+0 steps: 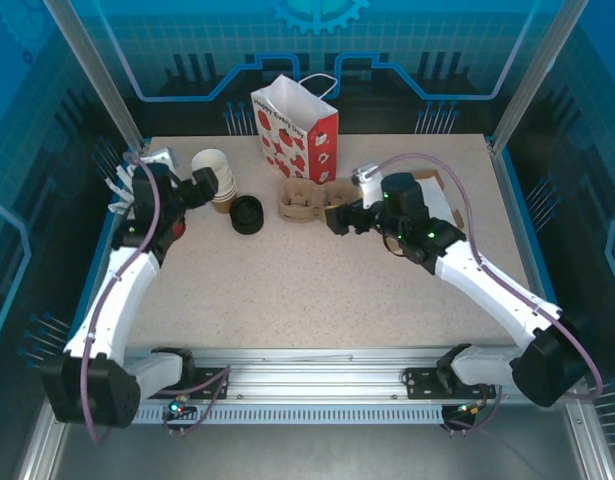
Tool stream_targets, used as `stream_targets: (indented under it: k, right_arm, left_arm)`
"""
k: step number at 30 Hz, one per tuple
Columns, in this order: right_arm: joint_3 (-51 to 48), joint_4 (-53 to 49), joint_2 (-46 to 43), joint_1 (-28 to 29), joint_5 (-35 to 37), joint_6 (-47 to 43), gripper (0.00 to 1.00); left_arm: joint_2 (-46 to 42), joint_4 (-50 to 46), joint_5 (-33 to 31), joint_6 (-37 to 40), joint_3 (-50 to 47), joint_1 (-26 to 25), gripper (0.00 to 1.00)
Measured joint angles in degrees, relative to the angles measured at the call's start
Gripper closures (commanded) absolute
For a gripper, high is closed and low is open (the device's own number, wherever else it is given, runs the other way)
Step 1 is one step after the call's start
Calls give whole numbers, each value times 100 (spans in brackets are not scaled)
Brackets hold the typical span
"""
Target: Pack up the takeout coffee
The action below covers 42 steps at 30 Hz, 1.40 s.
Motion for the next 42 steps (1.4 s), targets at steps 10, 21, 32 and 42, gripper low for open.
stream_targets:
  k: [10, 21, 32, 42]
  right_arm:
    - [726, -356, 778, 343, -396, -94, 4]
    - [811, -455, 815, 358, -407, -107, 3]
    - [811, -452, 817, 361, -407, -105, 3]
    - [809, -494, 896, 365, -402, -105, 3]
  left_arm:
    - [2251, -1123, 315, 492, 2240, 546, 34]
    - [3261, -1928, 713, 839, 3257, 645, 61]
    - [3510, -2131, 800, 876, 3383, 645, 73]
    - [3604, -2146, 848, 881, 3383, 645, 79]
